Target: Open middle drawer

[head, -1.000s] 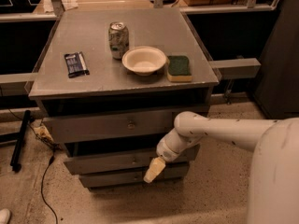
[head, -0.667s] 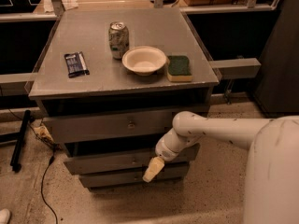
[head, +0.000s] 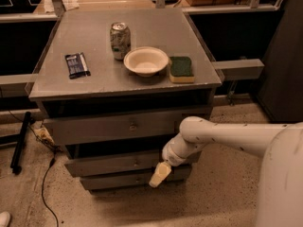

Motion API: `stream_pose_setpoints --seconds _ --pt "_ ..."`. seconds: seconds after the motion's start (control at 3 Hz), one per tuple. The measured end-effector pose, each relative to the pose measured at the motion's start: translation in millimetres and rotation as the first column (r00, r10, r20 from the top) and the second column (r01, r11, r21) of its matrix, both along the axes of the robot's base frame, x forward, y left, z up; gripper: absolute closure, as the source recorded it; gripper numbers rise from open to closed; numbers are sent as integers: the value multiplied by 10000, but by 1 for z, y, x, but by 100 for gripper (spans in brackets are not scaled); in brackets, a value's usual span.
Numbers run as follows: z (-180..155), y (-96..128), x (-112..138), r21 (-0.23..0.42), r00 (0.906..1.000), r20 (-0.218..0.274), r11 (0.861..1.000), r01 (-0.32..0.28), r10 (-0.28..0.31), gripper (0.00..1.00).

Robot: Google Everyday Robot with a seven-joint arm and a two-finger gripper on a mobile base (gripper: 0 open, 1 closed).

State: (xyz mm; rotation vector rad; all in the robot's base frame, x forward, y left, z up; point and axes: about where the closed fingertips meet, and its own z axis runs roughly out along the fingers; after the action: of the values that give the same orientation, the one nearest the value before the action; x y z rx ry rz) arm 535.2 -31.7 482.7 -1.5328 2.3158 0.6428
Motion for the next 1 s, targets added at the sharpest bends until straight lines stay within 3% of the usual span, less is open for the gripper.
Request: stream_pose_setpoints --seconds 1.0 --pt "-12 14 36 -97 9993 373 9999 78 -74 0"
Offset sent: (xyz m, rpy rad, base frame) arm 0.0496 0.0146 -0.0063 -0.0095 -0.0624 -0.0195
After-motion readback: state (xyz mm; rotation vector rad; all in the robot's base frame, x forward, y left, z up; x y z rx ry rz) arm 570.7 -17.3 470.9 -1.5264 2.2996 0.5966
